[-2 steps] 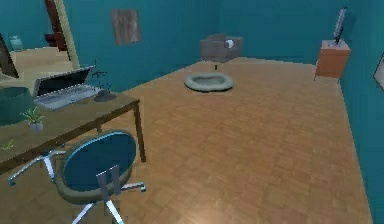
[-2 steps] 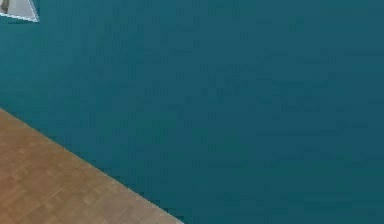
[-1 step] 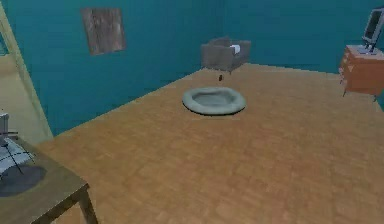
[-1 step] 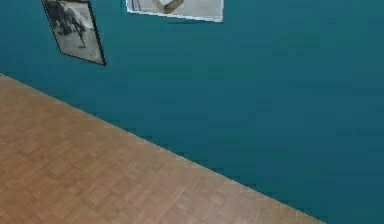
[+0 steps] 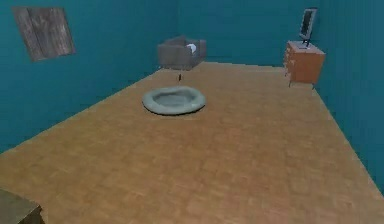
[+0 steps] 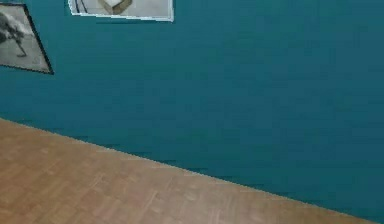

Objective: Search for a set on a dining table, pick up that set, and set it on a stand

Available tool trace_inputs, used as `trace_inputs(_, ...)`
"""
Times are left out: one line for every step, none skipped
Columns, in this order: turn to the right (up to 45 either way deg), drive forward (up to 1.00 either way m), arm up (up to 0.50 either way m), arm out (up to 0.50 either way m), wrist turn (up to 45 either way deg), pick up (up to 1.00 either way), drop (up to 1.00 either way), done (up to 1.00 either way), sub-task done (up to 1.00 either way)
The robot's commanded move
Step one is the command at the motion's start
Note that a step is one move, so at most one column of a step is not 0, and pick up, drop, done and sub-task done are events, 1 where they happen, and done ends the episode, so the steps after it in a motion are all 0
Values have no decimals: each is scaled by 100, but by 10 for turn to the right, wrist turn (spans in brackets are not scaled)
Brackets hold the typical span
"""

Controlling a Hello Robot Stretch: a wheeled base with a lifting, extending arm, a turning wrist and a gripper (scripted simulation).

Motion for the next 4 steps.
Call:
trace_inputs(0, 10, 0, 0, 0, 0, 0, 0, 0)
trace_inputs(-240, 0, 0, 0, 0, 0, 0, 0, 0)
trace_inputs(0, 85, 0, 0, 0, 0, 0, 0, 0)
trace_inputs(-450, 0, 0, 0, 0, 0, 0, 0, 0)
